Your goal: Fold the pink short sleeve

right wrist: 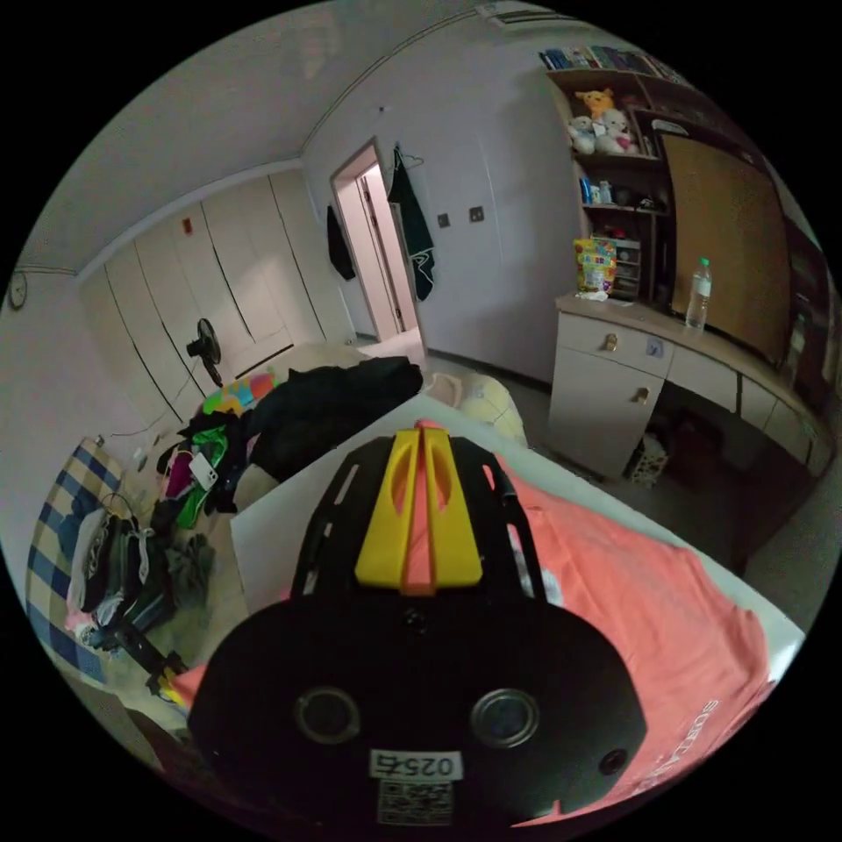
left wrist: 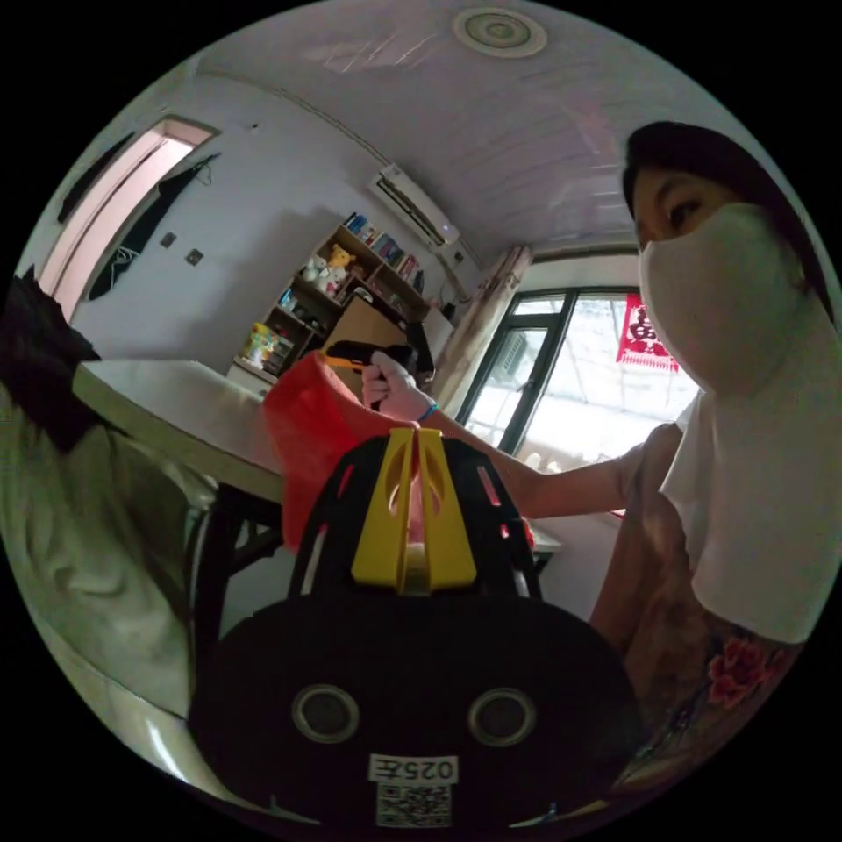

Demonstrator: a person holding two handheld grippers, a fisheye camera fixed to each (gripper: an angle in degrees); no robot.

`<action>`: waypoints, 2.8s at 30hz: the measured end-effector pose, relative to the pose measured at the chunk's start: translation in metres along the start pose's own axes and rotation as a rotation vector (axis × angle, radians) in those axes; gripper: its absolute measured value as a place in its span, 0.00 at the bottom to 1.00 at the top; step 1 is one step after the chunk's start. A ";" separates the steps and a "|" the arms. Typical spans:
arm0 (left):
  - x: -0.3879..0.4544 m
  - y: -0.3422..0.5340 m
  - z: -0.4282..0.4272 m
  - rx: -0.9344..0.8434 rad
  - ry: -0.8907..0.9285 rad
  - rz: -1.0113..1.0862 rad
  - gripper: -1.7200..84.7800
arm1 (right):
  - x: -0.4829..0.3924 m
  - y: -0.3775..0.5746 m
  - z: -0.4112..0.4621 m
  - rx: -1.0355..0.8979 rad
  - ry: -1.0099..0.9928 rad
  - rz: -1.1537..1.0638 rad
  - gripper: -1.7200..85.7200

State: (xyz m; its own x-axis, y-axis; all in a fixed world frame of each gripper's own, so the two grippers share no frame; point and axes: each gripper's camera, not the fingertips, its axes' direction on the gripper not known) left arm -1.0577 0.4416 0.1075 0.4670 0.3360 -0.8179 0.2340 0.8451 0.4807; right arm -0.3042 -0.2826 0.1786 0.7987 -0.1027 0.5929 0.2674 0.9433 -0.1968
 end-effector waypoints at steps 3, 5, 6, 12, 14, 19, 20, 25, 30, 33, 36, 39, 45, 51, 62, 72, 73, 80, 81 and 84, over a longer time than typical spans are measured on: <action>-0.019 -0.006 -0.010 -0.019 -0.107 -0.026 0.01 | -0.003 -0.016 0.044 -0.106 0.020 -0.026 0.01; -0.050 0.006 -0.014 -0.060 -0.146 -0.147 0.01 | -0.003 -0.012 0.091 -0.228 0.037 -0.050 0.01; -0.057 0.011 -0.013 -0.073 -0.158 -0.170 0.01 | -0.003 -0.010 0.104 -0.271 0.043 -0.065 0.01; -0.111 0.054 0.002 -0.135 -0.188 -0.345 0.02 | 0.012 0.003 0.127 -0.330 0.027 -0.077 0.09; -0.108 0.058 -0.006 -0.092 -0.280 -0.297 0.06 | 0.024 0.005 0.082 -0.245 -0.041 -0.057 0.11; -0.103 0.069 -0.025 -0.111 -0.319 -0.262 0.11 | 0.023 0.061 -0.079 0.063 -0.069 -0.127 0.10; -0.099 0.076 -0.027 -0.098 -0.307 -0.251 0.11 | 0.022 0.083 -0.124 0.104 -0.081 -0.157 0.11; -0.108 0.126 -0.010 -0.103 -0.183 -0.239 0.12 | 0.021 0.192 -0.279 0.260 0.117 -0.257 0.08; -0.150 0.179 0.019 -0.123 -0.046 -0.366 0.16 | 0.073 0.274 -0.346 0.086 0.424 -0.166 0.09; -0.184 0.212 0.027 -0.043 0.070 -0.518 0.17 | 0.134 0.315 -0.365 -0.046 0.408 -0.013 0.16; -0.182 0.221 0.033 -0.072 0.004 -0.489 0.17 | 0.201 0.355 -0.391 -0.005 0.379 0.220 0.18; -0.141 0.204 0.036 -0.171 -0.149 -0.269 0.16 | 0.264 0.394 -0.415 0.055 0.320 0.422 0.19; -0.017 0.183 0.094 -0.370 -0.153 0.157 0.15 | 0.351 0.439 -0.434 0.103 0.395 0.640 0.21; 0.102 0.238 0.199 -0.253 0.130 0.286 0.14 | 0.415 0.476 -0.437 0.185 0.327 0.807 0.22; 0.148 0.351 0.305 -0.430 0.000 0.352 0.09 | 0.478 0.505 -0.434 0.199 0.080 0.893 0.18; 0.155 0.392 0.351 -0.588 -0.182 0.392 0.02 | 0.506 0.531 -0.451 0.289 -0.271 1.014 0.03; 0.153 0.389 0.353 -0.605 -0.149 0.353 0.01 | 0.506 0.534 -0.461 0.370 -0.345 1.021 0.03; 0.080 0.365 0.344 -0.625 0.138 -0.086 0.01 | 0.497 0.538 -0.471 0.525 -0.401 1.132 0.02; 0.072 0.364 0.340 -0.613 0.160 -0.119 0.01 | 0.494 0.532 -0.468 0.537 -0.427 1.115 0.02; 0.041 0.352 0.312 -0.525 0.178 -0.212 0.01 | 0.460 0.474 -0.445 0.547 -0.519 0.948 0.02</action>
State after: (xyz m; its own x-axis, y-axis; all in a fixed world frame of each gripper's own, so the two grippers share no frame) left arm -0.6902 0.6234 0.3419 0.2956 0.1638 -0.9412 -0.1674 0.9788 0.1178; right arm 0.4296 -0.0228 0.0104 0.2090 0.7223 0.6593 -0.6700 0.5968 -0.4414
